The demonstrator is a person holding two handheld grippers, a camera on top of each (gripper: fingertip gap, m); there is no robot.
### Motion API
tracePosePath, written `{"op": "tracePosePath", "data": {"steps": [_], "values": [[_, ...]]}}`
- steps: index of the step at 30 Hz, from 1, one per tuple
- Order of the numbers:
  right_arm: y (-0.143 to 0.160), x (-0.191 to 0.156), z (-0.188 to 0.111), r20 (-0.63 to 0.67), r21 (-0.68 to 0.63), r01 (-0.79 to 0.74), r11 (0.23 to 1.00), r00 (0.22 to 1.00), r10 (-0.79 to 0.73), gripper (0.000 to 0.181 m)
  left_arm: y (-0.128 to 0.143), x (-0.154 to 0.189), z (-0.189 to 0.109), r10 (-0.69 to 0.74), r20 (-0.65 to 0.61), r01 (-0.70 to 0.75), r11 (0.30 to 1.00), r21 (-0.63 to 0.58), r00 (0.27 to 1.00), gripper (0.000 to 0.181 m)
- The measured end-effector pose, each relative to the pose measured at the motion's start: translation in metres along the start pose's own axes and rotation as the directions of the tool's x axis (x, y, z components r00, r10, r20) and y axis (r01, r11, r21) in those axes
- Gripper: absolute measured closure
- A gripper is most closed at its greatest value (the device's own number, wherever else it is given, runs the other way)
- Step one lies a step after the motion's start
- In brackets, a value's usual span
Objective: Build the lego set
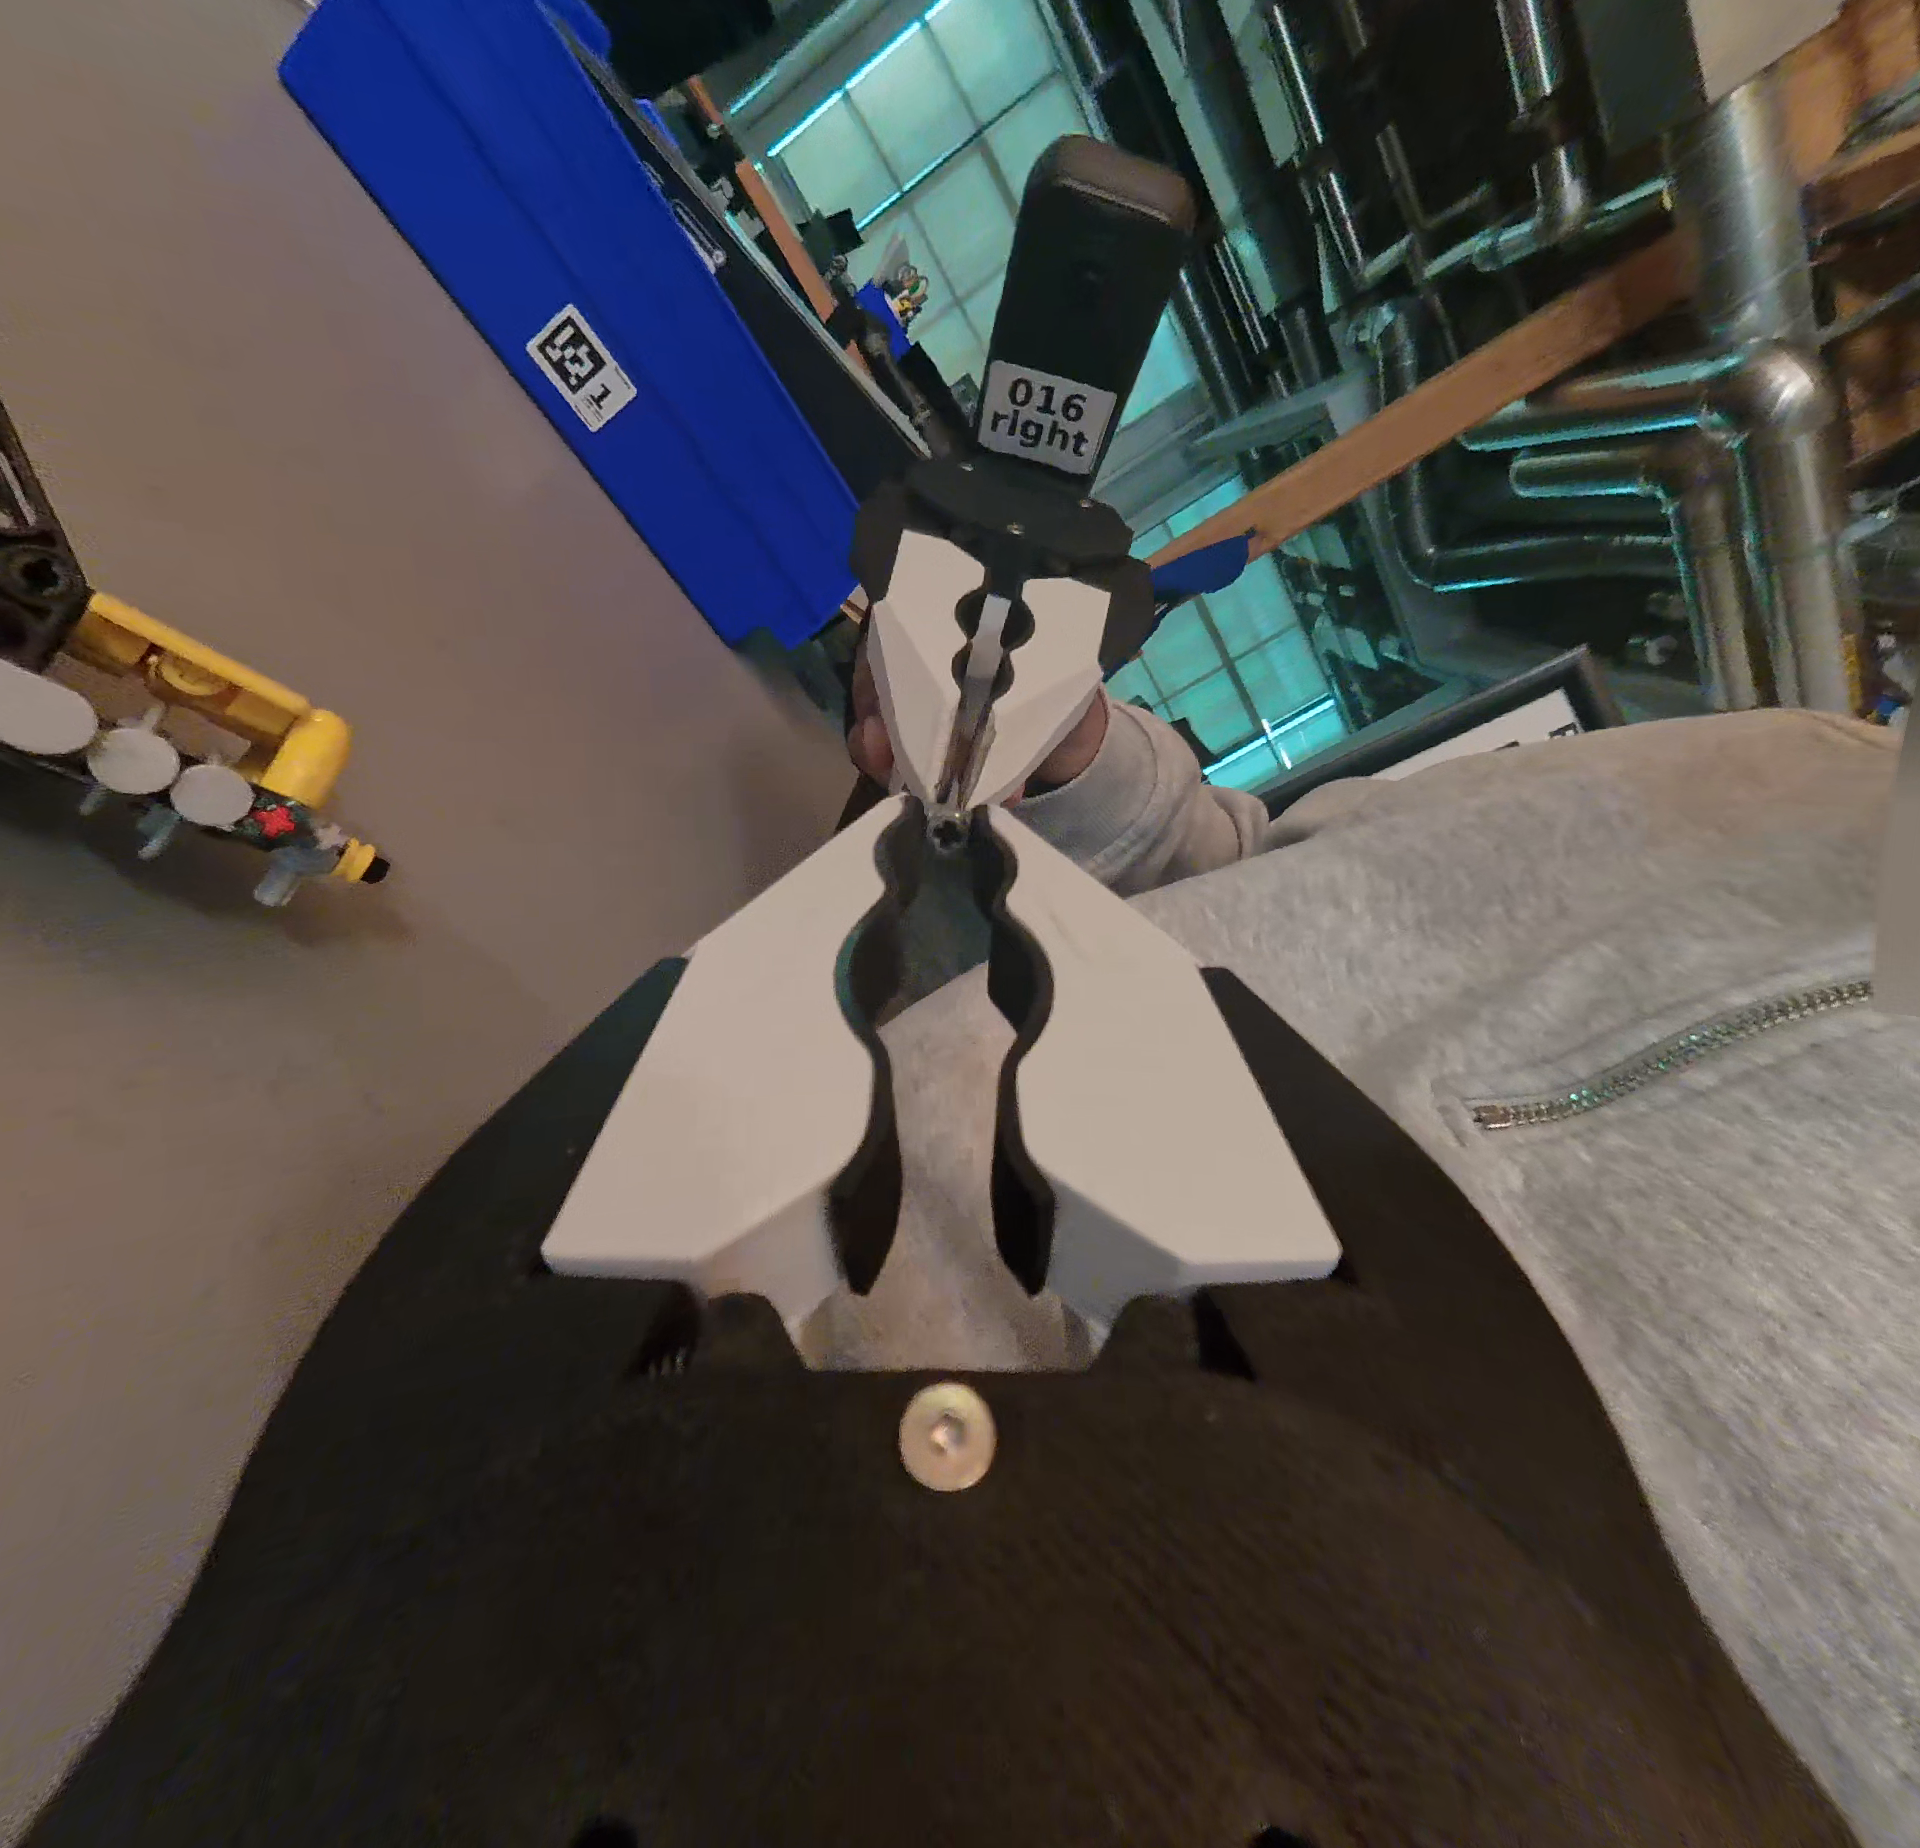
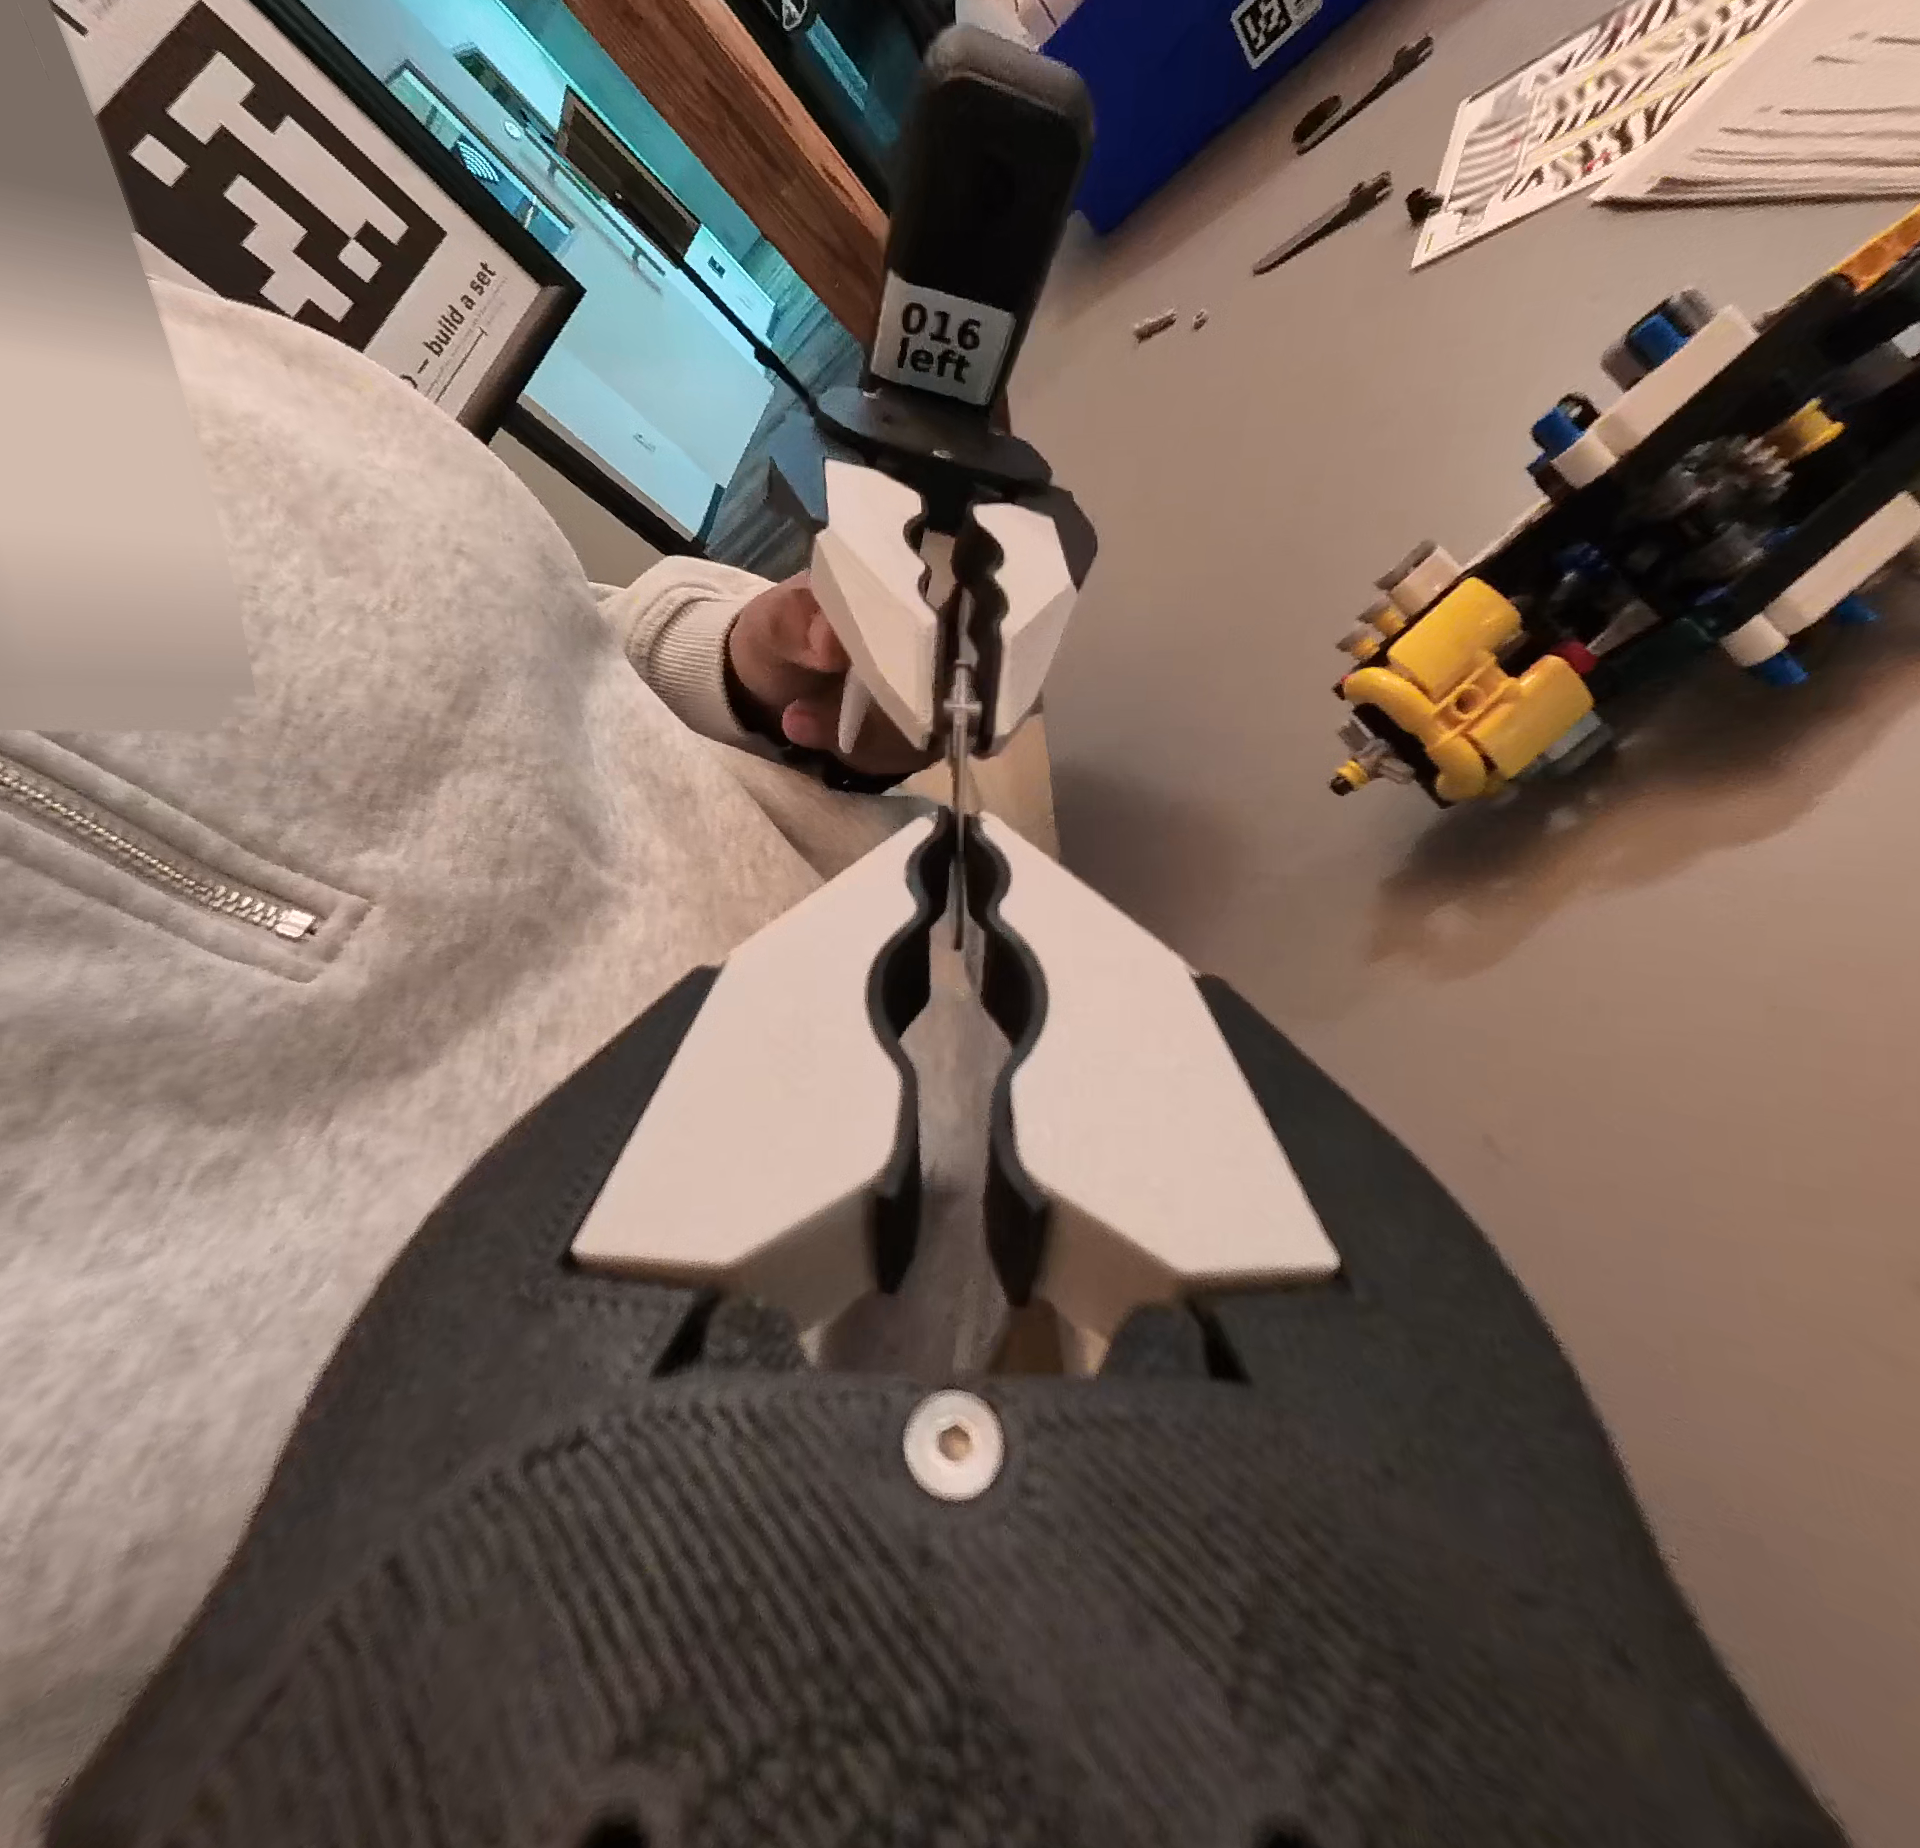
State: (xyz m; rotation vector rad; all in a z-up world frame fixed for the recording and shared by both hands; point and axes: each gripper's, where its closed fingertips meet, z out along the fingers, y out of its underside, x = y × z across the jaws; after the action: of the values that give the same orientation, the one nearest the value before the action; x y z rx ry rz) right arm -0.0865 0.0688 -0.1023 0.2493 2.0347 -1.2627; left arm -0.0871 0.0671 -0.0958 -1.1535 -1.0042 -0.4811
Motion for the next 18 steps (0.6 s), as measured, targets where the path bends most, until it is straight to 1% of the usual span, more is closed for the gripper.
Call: {"op": "tracePosePath", "data": {"steps": [2,3,4,5,6,7,8,9,10,11,12,13,14,16,18], "values": [[-0.005,0.003,-0.002,-0.036,0.033,0.051,0.998,0.998,-0.050,0.179,0.000,-0.001,-0.001,-0.031,-0.005,0.031,1.000,-0.001,1.000,0.176],[-0.009,0.007,-0.005,-0.087,0.060,0.111,0.992,0.991,-0.106,0.168,-0.002,-0.003,-0.002,-0.063,-0.011,0.063,0.998,0.012,0.998,0.176],[-0.016,0.013,-0.010,-0.167,0.087,0.197,0.977,0.969,-0.181,0.145,-0.004,-0.005,-0.004,-0.113,-0.017,0.113,0.993,0.033,0.993,0.176],[-0.023,0.017,-0.016,-0.259,0.100,0.322,0.942,0.922,-0.288,0.132,-0.006,-0.010,-0.006,-0.184,-0.013,0.184,0.981,0.057,0.983,0.177],[-0.030,0.015,-0.022,-0.330,0.084,0.487,0.870,0.837,-0.436,0.128,-0.007,-0.014,-0.008,-0.255,-0.019,0.256,0.964,0.075,0.967,0.176],[-0.034,0.009,-0.025,-0.386,0.026,0.653,0.757,0.705,-0.595,0.121,-0.007,-0.017,-0.009,-0.326,-0.034,0.327,0.941,0.087,0.945,0.177],[-0.035,0.005,-0.026,-0.428,-0.079,0.779,0.622,0.537,-0.727,0.123,-0.007,-0.019,-0.010,-0.389,-0.051,0.392,0.915,0.093,0.920,0.176],[-0.034,0.004,-0.025,-0.440,-0.209,0.854,0.476,0.353,-0.826,0.128,-0.007,-0.017,-0.010,-0.433,-0.083,0.439,0.894,0.089,0.898,0.176],[-0.033,0.005,-0.022,-0.423,-0.335,0.888,0.316,0.158,-0.892,0.133,-0.007,-0.016,-0.009,-0.465,-0.100,0.473,0.878,0.079,0.880,0.176],[-0.031,0.004,-0.019,-0.370,-0.440,0.887,0.139,-0.038,-0.928,0.142,-0.005,-0.014,-0.007,-0.479,-0.110,0.487,0.871,0.059,0.871,0.176],[-0.029,0.003,-0.014,-0.299,-0.506,0.862,-0.031,-0.208,-0.931,0.152,-0.004,-0.012,-0.006,-0.481,-0.112,0.487,0.873,0.030,0.869,0.175],[-0.024,0.003,-0.009,-0.225,-0.530,0.833,-0.160,-0.320,-0.920,0.156,-0.004,-0.013,-0.006,-0.480,-0.104,0.484,0.875,0.012,0.871,0.175],[-0.019,0.004,-0.004,-0.165,-0.530,0.817,-0.225,-0.360,-0.918,0.160,-0.006,-0.016,-0.006,-0.482,-0.093,0.484,0.875,0.003,0.871,0.175],[-0.013,0.006,0.001,-0.105,-0.504,0.827,-0.249,-0.345,-0.933,0.151,-0.013,-0.016,-0.009,-0.489,-0.110,0.491,0.871,-0.003,0.865,0.175],[-0.014,0.009,0.000,-0.065,-0.506,0.816,-0.280,-0.359,-0.931,0.153,-0.018,-0.014,-0.011,-0.496,-0.125,0.498,0.867,-0.017,0.859,0.175]]}}
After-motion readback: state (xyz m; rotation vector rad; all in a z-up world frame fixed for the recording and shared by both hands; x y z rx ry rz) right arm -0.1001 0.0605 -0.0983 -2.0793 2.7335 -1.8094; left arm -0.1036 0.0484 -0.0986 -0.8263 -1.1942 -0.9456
